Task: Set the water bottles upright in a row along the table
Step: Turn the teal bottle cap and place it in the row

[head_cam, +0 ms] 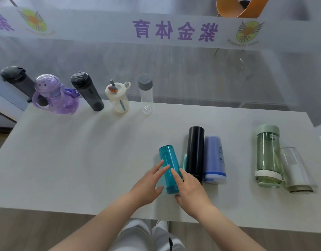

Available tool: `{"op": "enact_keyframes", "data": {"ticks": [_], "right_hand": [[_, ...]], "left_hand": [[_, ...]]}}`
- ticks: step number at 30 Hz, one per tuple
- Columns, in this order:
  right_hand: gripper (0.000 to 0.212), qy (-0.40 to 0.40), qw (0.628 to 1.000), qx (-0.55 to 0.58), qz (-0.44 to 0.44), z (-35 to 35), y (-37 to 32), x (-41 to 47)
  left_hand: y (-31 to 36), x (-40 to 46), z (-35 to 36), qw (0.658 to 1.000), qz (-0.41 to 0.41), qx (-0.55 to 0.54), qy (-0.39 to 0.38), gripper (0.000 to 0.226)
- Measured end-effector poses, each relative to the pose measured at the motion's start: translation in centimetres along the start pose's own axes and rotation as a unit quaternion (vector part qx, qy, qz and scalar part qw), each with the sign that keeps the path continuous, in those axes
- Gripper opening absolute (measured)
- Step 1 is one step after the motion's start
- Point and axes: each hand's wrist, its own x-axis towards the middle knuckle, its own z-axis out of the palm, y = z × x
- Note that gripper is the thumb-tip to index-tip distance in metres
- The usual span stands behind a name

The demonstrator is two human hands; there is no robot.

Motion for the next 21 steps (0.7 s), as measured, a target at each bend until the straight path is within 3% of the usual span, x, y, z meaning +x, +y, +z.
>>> {"op": "enact_keyframes", "data": {"ticks": [3, 6, 9, 14, 21], "right_hand": [[0.068, 0.022, 1.000, -0.008, -0.018, 0.4, 0.5, 0.3], [0.069, 0.030, 0.999, 0.010, -0.021, 0.5, 0.9, 0.5], [0.072, 0.037, 0.994, 0.099, 0.000, -0.1, 1.1, 0.7], [0.071, 0.038, 0.963, 0.266, 0.017, -1.5, 1.0, 0.8], [0.056, 0.080, 0.917, 0.384, 0.065, -3.7, 1.0, 1.5]], "left_hand": [[-0.1, 0.0, 0.0, 1.000, -0.002, -0.013, -0.018, 0.083], [-0.1, -0.2, -0.2, 0.994, -0.005, -0.100, -0.044, 0.089], [-0.2, -0.3, -0.3, 0.989, 0.006, -0.140, -0.048, 0.089], [0.1, -0.3, -0.8, 0.984, 0.028, -0.174, 0.000, 0.077], [2.0, 0.4, -2.7, 0.971, 0.019, -0.237, 0.036, 0.058]]}}
